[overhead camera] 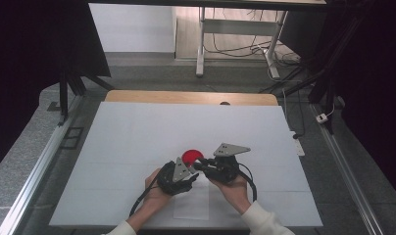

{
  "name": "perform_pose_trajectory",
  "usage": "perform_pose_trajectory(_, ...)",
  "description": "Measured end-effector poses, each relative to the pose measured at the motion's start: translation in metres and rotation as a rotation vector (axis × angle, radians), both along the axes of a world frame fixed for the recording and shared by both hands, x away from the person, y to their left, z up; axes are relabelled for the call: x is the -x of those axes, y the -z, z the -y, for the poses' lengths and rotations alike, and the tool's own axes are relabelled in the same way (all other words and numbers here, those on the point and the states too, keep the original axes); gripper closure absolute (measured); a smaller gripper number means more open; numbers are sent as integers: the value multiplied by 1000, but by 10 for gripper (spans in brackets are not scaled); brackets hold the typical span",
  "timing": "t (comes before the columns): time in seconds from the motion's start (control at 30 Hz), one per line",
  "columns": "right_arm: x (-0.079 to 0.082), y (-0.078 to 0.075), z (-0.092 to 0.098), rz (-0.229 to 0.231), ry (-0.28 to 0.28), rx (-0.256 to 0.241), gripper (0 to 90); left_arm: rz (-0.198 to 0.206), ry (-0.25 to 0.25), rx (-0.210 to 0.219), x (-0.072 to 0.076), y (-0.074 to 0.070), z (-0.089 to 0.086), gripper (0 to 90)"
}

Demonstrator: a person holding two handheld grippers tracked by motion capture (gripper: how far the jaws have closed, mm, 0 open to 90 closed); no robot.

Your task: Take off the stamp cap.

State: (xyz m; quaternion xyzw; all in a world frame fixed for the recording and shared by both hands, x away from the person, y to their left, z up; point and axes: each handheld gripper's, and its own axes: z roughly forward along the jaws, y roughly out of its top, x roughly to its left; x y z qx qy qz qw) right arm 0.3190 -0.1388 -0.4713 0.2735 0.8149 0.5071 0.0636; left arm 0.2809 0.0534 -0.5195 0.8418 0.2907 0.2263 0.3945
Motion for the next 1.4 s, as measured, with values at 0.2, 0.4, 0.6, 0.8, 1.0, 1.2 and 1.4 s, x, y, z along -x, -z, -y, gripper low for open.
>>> perform_pose_trajectory(0.2,0,0,0,-3,2,-4,746,4,3,-2,0,0,1,531)
perform_pose_trajectory(0.4,0,0,0,3,5,-6,746,0,2,-2,0,0,1,551)
perform_pose_trajectory(0.6,0,1,0,2,3,-5,746,-4,-5,1,-1,0,1,577)
perform_pose_trajectory(0.8,1,0,0,3,2,-8,747,-10,-1,-2,-1,1,1,601)
perform_pose_trajectory(1.0,2,0,-1,6,-3,-15,747,-13,0,-5,-1,1,1,624)
perform_pose_trajectory(1.2,1,1,-1,4,-1,-20,747,-17,-2,-8,-1,1,2,632)
perform_pose_trajectory(1.4,1,2,-1,5,1,-17,747,-17,-4,-7,-2,2,1,632)
